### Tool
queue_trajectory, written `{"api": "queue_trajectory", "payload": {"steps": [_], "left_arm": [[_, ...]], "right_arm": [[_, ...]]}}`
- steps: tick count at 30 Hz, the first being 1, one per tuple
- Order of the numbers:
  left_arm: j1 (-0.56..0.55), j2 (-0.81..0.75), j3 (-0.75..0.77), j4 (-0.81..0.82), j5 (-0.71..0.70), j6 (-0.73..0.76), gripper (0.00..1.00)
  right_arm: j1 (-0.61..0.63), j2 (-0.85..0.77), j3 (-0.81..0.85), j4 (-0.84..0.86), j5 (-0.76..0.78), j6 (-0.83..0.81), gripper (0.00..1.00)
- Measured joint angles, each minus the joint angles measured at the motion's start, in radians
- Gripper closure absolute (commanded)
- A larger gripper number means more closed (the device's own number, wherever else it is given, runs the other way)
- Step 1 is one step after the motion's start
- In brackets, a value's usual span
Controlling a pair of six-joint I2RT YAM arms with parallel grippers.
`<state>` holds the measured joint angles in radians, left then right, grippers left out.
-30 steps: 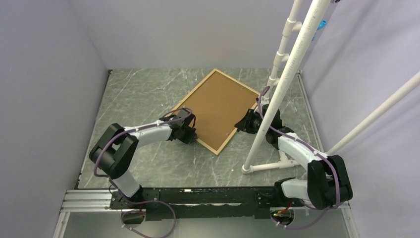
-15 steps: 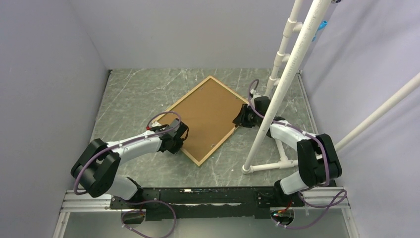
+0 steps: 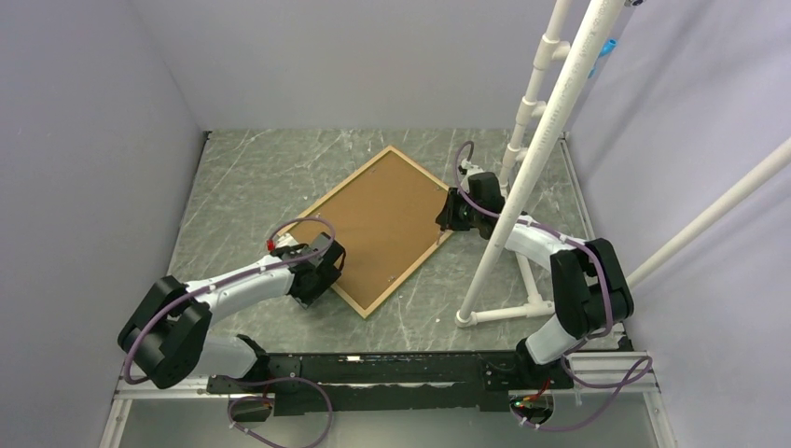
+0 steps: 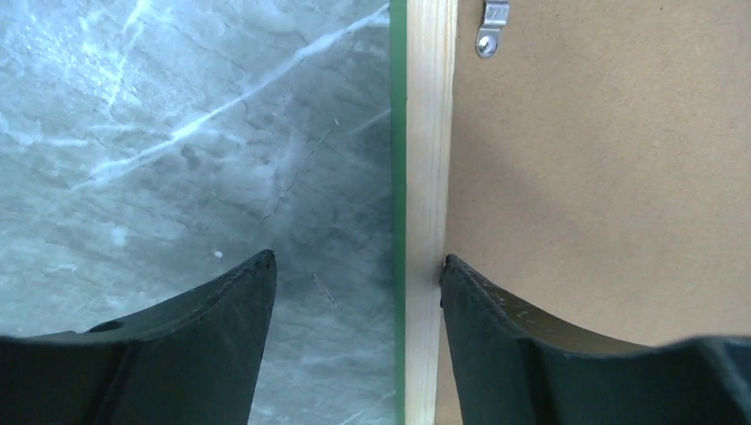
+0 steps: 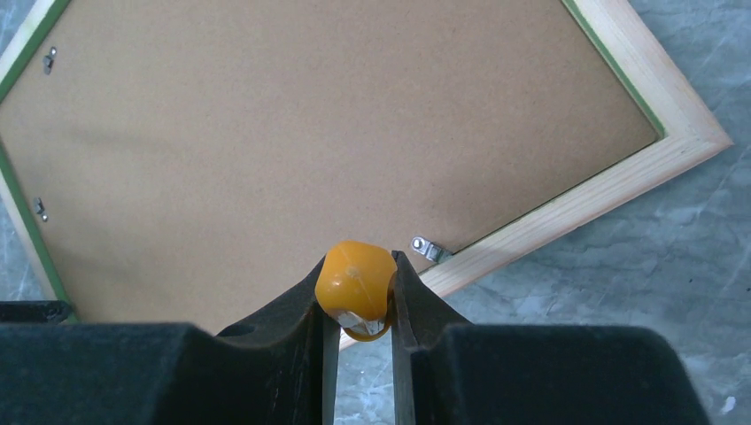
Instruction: Take the photo out of the frame
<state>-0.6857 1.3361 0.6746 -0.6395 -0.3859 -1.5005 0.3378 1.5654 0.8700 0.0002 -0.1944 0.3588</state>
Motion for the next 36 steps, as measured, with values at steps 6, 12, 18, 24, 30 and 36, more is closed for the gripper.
{"api": "queue_trajectory", "payload": {"steps": [6, 12, 18, 24, 30, 36], "left_arm": [[0.005, -0.017, -0.021, 0.042, 0.029, 0.128, 0.26], [0.006, -0.02, -0.021, 0.055, 0.048, 0.189, 0.22], [0.006, -0.031, -0.024, 0.069, 0.099, 0.227, 0.2], [0.011, -0.032, -0.029, 0.093, 0.129, 0.24, 0.24], [0.028, -0.03, -0.033, 0.111, 0.158, 0.241, 0.24], [0.031, -0.053, -0.053, 0.172, 0.197, 0.293, 0.19]], "right_arm": [[-0.002, 0.019, 0.012, 0.011, 0.005, -0.041, 1.0], [-0.002, 0.019, 0.012, 0.046, 0.011, -0.075, 1.0], [-0.002, 0.028, 0.018, 0.065, 0.029, -0.085, 1.0], [0.006, 0.051, 0.018, 0.091, 0.066, -0.104, 1.0], [0.029, 0.069, 0.027, 0.105, 0.113, -0.116, 1.0], [0.038, 0.076, 0.032, 0.11, 0.13, -0.119, 1.0]]}}
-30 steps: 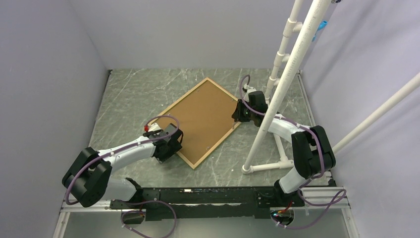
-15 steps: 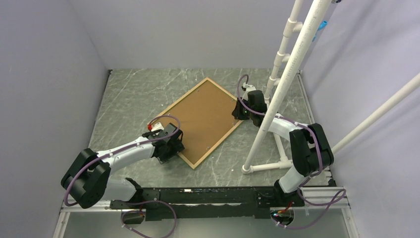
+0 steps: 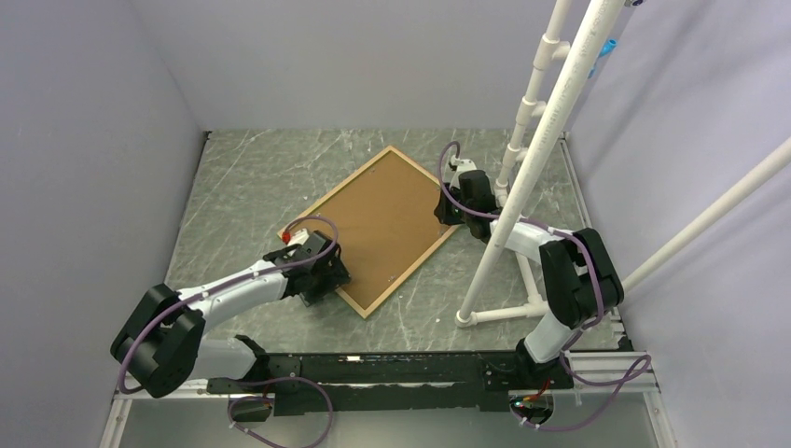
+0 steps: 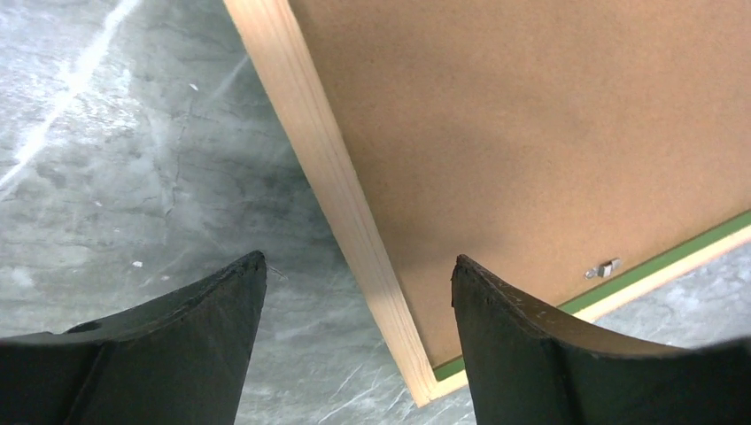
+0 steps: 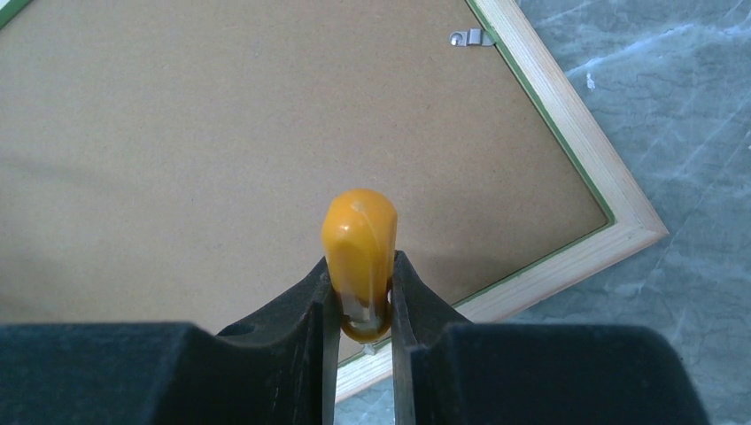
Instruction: Take the photo out of the frame
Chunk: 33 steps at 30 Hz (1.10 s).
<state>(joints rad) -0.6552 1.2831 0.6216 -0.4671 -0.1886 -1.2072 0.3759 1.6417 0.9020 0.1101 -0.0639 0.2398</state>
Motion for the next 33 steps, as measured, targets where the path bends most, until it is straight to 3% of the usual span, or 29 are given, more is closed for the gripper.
{"api": "queue_trajectory", "payload": {"steps": [7, 17, 23, 33], "left_arm": [[0.0, -0.027, -0.01, 0.052, 0.064, 0.087, 0.23], [0.01, -0.007, -0.049, 0.14, 0.132, 0.088, 0.44], [0.028, 0.006, -0.07, 0.183, 0.166, 0.039, 0.51], [0.037, 0.002, -0.089, 0.185, 0.162, -0.021, 0.81]], "right_arm": [[0.0, 0.014, 0.003, 0.018, 0.001, 0.006, 1.0], [0.0, 0.014, 0.003, 0.019, 0.008, 0.014, 1.0], [-0.003, 0.016, 0.003, 0.027, 0.008, 0.014, 1.0], [-0.005, 0.027, 0.004, 0.036, 0.029, 0.018, 1.0]]}}
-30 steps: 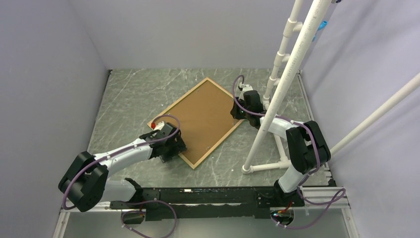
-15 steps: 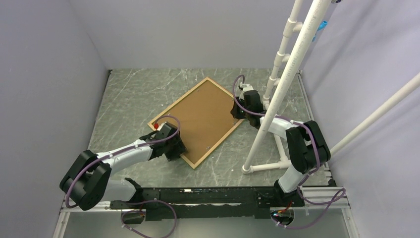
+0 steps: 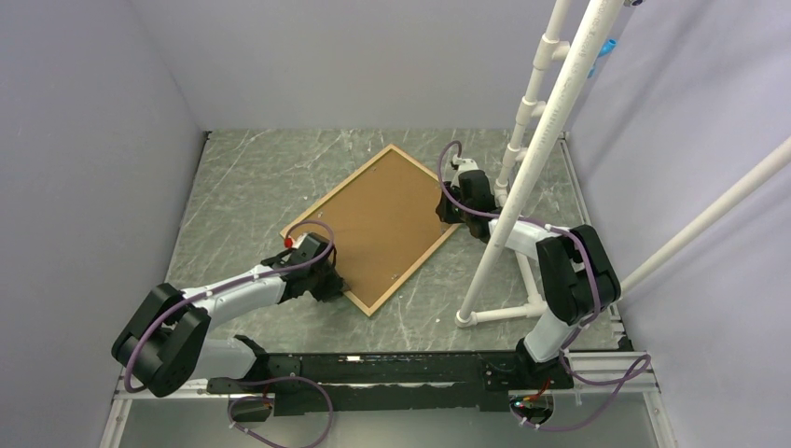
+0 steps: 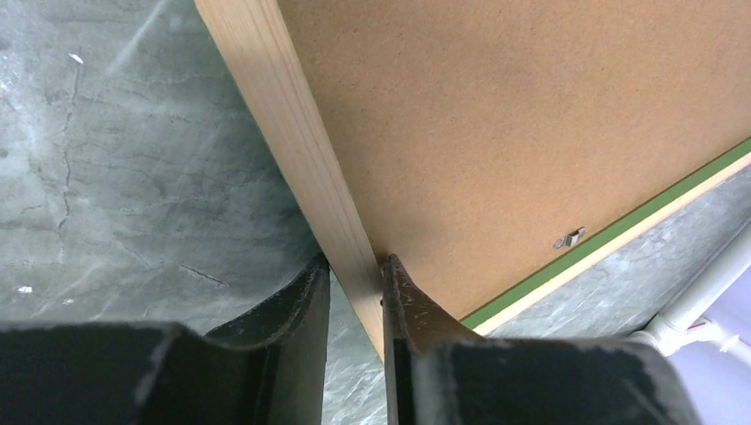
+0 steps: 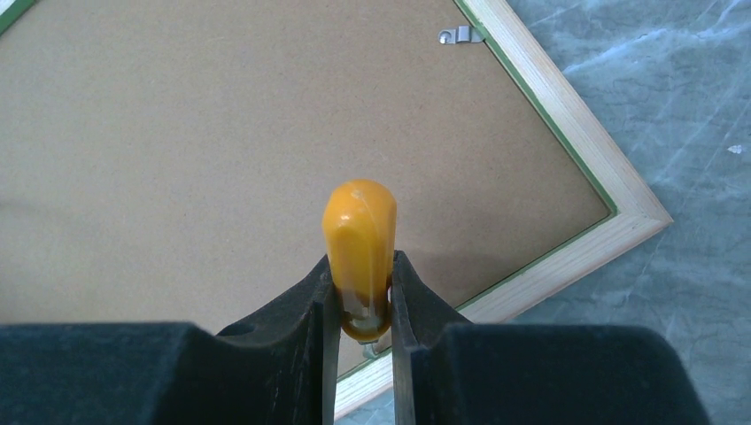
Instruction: Take the photo out of the frame
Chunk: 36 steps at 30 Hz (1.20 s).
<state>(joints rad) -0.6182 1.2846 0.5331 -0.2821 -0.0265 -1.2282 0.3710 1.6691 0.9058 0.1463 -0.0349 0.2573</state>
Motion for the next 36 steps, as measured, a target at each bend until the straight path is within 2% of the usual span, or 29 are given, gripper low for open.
{"api": "queue_trajectory", "payload": {"steps": [3, 6, 20, 31, 36], "left_arm": [[0.001, -0.001, 0.0, 0.0, 0.002, -0.026, 0.93], [0.003, -0.002, 0.0, -0.003, 0.003, -0.064, 1.0], [0.016, 0.008, 0.002, -0.012, 0.016, -0.097, 1.0], [0.02, 0.001, -0.002, -0.008, 0.022, -0.101, 1.0], [0.021, 0.002, -0.004, -0.003, 0.023, -0.101, 1.0]], "right_arm": [[0.0, 0.011, 0.003, 0.003, 0.009, 0.002, 1.0], [0.0, 0.036, 0.023, -0.002, 0.036, 0.002, 1.0], [0.029, 0.049, 0.009, 0.047, 0.246, 0.033, 1.0], [0.111, 0.121, 0.038, 0.056, 0.602, 0.182, 1.0], [0.112, 0.153, 0.058, 0.057, 0.721, 0.235, 1.0]]}}
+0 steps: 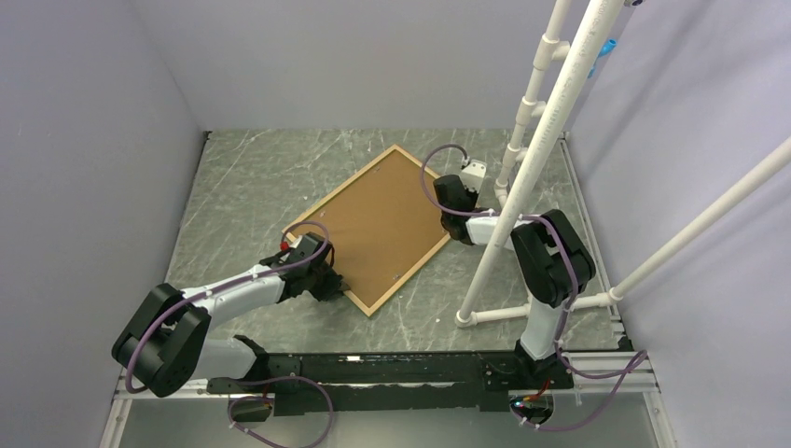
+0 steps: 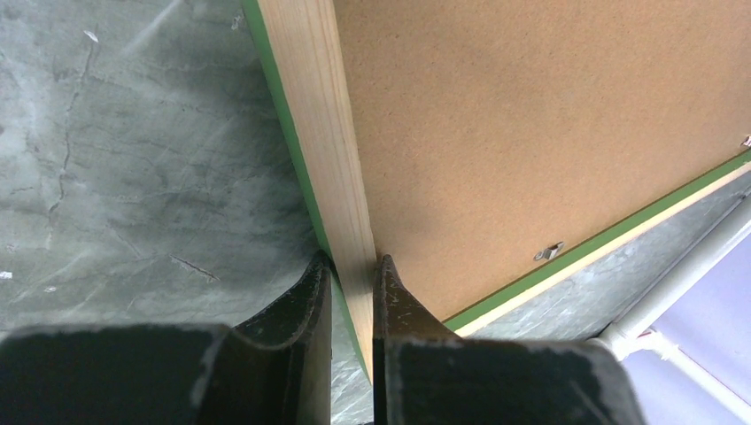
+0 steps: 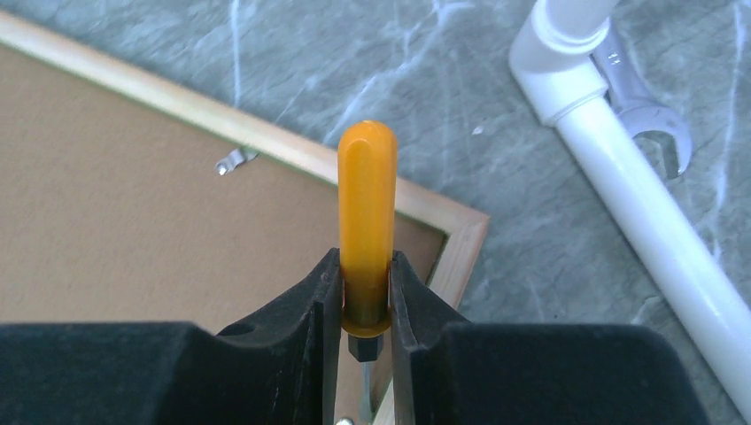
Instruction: Take the photo out of the frame
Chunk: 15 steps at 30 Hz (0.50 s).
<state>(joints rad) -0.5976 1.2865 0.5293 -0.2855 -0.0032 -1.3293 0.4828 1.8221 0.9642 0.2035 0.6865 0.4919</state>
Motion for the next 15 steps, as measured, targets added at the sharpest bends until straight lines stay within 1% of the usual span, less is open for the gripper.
{"api": "queue_trajectory", "payload": {"steps": [2, 5, 7, 9, 13, 15], "left_arm": [[0.0, -0.002, -0.003, 0.003, 0.0, 0.0, 1.0], [0.001, -0.008, -0.009, 0.011, 0.0, 0.0, 1.0], [0.001, -0.009, -0.01, 0.013, 0.0, 0.002, 1.0], [0.001, -0.01, -0.01, 0.015, 0.001, 0.009, 1.0], [0.001, -0.032, -0.018, 0.02, -0.009, 0.053, 0.84], [0.005, -0.073, -0.04, 0.017, -0.034, 0.098, 0.77]], "right_arm": [[-0.013, 0.018, 0.019, 0.0, 0.024, 0.006, 1.0], [-0.047, 0.045, 0.05, 0.0, 0.019, 0.01, 1.0], [-0.075, 0.053, 0.065, 0.0, -0.019, 0.007, 1.0], [-0.103, 0.053, 0.076, -0.001, -0.096, 0.003, 1.0], [-0.159, 0.019, 0.082, -0.042, -0.304, -0.003, 1.0], [-0.193, -0.02, 0.082, -0.074, -0.447, -0.006, 1.0]]}}
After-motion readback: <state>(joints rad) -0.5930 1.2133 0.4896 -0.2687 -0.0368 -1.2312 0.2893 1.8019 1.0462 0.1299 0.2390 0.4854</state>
